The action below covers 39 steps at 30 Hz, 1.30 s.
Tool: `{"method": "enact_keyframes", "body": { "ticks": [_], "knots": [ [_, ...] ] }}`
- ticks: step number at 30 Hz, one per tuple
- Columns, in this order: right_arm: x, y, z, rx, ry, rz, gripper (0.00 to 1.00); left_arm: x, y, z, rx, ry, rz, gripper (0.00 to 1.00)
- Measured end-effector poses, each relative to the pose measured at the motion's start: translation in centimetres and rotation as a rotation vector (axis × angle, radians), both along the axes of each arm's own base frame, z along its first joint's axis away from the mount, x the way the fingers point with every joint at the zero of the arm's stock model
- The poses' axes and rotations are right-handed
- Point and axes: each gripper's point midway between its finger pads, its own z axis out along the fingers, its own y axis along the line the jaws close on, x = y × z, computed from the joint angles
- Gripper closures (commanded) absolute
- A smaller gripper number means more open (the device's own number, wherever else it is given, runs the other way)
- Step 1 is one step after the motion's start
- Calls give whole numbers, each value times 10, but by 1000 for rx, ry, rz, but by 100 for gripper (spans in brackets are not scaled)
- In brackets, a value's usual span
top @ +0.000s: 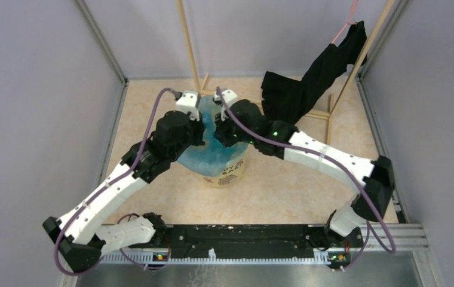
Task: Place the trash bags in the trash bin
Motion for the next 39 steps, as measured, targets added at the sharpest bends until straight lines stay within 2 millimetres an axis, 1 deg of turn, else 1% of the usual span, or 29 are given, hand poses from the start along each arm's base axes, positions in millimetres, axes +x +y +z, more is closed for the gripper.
{"method": "enact_keyframes", "body": {
  "ticks": [2,3,5,7,8,10,13,16,19,22,24,25,26,29,31,33,35,36,39],
  "knots": [
    [3,11,-28,-53,27,-20,100,-8,17,0,7,-21,41,100],
    [6,14,-41,-78,37,-38,100,-11,26,-5,14,-26,63,100],
    [12,17,-63,-117,52,-76,100,-16,38,-22,46,-10,98,100],
    [17,16,-81,-149,58,-113,100,-19,43,-39,76,23,108,100],
    [20,14,-89,-166,60,-133,100,-19,43,-45,84,36,105,100],
    [23,8,-95,-185,54,-163,100,-18,37,-57,102,70,87,100],
    [30,4,-89,-181,25,-205,100,-17,29,-61,100,88,61,100],
    [29,-8,-75,-163,-5,-231,100,-11,17,-54,83,88,35,100],
    [24,-24,-44,-100,-40,-247,100,0,-2,-41,40,76,6,100],
    [19,-39,-4,5,-89,-259,100,13,-25,-35,-13,73,-26,100],
    [16,-48,17,67,-116,-268,100,20,-38,-42,-34,94,-41,100],
    [15,-51,23,84,-124,-270,100,22,-44,-49,-40,115,-45,100],
    [15,-54,28,97,-130,-271,100,23,-50,-61,-41,154,-51,100],
    [13,-52,30,109,-132,-256,100,22,-56,-86,-28,231,-50,100],
    [13,-48,26,99,-129,-239,100,16,-52,-99,-17,265,-40,100],
    [14,-42,20,86,-125,-217,100,9,-45,-104,-11,276,-32,100],
    [17,-36,12,64,-124,-204,100,1,-35,-100,-9,270,-23,100],
    [19,-32,6,50,-122,-199,100,-2,-30,-95,-11,260,-16,100],
    [29,-18,-10,7,-120,-190,100,-7,-19,-71,-45,200,4,100]
  ]
}}
